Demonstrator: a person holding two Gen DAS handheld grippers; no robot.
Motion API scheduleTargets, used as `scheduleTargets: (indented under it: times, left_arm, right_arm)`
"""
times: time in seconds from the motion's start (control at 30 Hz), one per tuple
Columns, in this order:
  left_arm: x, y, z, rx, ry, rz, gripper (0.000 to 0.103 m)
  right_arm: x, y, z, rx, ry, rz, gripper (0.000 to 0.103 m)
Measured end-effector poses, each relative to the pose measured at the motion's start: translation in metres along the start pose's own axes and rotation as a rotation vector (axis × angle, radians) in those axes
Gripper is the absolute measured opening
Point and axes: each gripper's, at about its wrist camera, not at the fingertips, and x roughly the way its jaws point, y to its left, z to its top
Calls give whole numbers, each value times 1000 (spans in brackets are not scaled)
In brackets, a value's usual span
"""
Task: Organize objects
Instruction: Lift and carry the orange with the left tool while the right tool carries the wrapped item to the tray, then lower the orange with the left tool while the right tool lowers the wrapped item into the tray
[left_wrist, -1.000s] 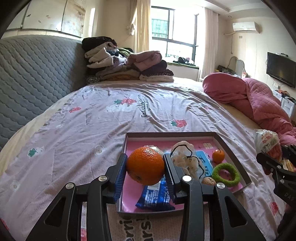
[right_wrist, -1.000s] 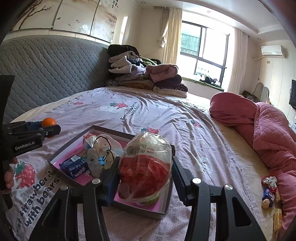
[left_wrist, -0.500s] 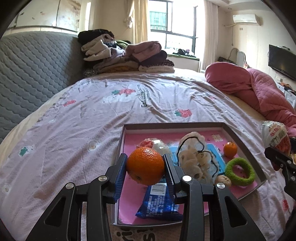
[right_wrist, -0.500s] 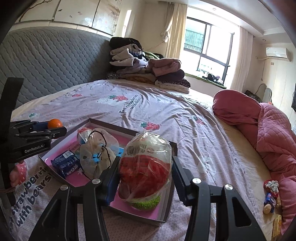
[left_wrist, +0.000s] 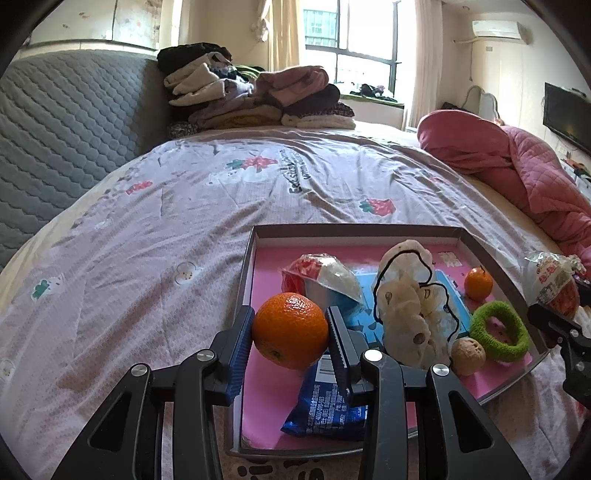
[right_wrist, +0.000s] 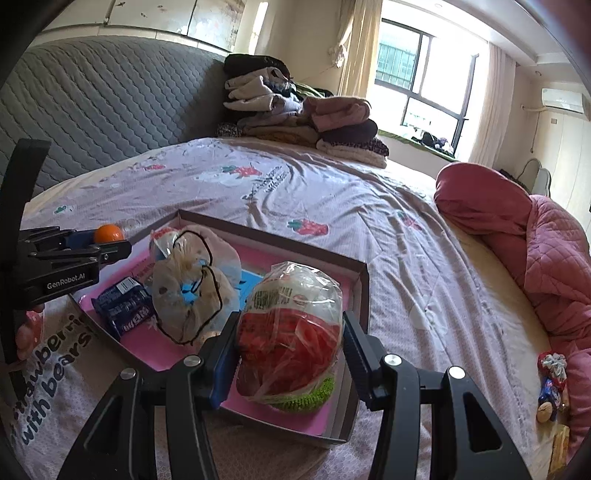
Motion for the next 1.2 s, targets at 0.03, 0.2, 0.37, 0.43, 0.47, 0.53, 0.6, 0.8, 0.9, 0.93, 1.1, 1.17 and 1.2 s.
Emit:
scheduleTargets:
  times: [0.03, 0.2, 0.37, 0.43, 0.47, 0.53, 0.6, 0.8, 0.9, 0.93, 1.1, 1.17, 1.2]
  left_arm:
    - [0, -1, -1, 2, 2, 1, 40]
    - [2, -3, -2, 13, 15, 2, 40]
    - [7, -4, -4, 21, 37, 7, 40]
    - [9, -4, -5, 23, 43, 11, 40]
    - [9, -4, -5, 26, 45, 14, 40]
    - [12, -5, -6, 28, 56, 19, 40]
    - [14, -4, -7, 29, 64, 21, 40]
    - [16, -2, -8, 28, 74, 21, 40]
    - [17, -2, -8, 27, 76, 23, 40]
    - [17, -2, -8, 23, 76, 24, 40]
    - [20, 3, -10, 9, 87, 33, 40]
    - [20, 4, -9, 7, 87, 32, 40]
    - [20, 4, -9, 6, 89, 33, 40]
  right_arm:
    - [1, 0, -1, 0, 1, 0, 52]
    - [6, 0, -4, -5, 12, -3, 52]
    - [14, -4, -6, 8, 33, -3, 52]
    - [18, -7, -8, 16, 48, 0, 52]
    - [20, -8, -9, 19, 54, 1, 52]
    - [25, -9, -10, 25, 66, 4, 52]
    - [27, -10, -11, 28, 76, 8, 52]
    - [36, -12, -13, 36, 100, 6, 52]
    - [38, -14, -15, 48, 112, 12, 52]
    - [39, -15, -16, 51, 117, 13, 52]
    - [43, -18, -20, 63, 137, 22, 52]
    - [44, -17, -20, 62, 141, 26, 53]
    - [45, -16, -20, 59, 144, 28, 53]
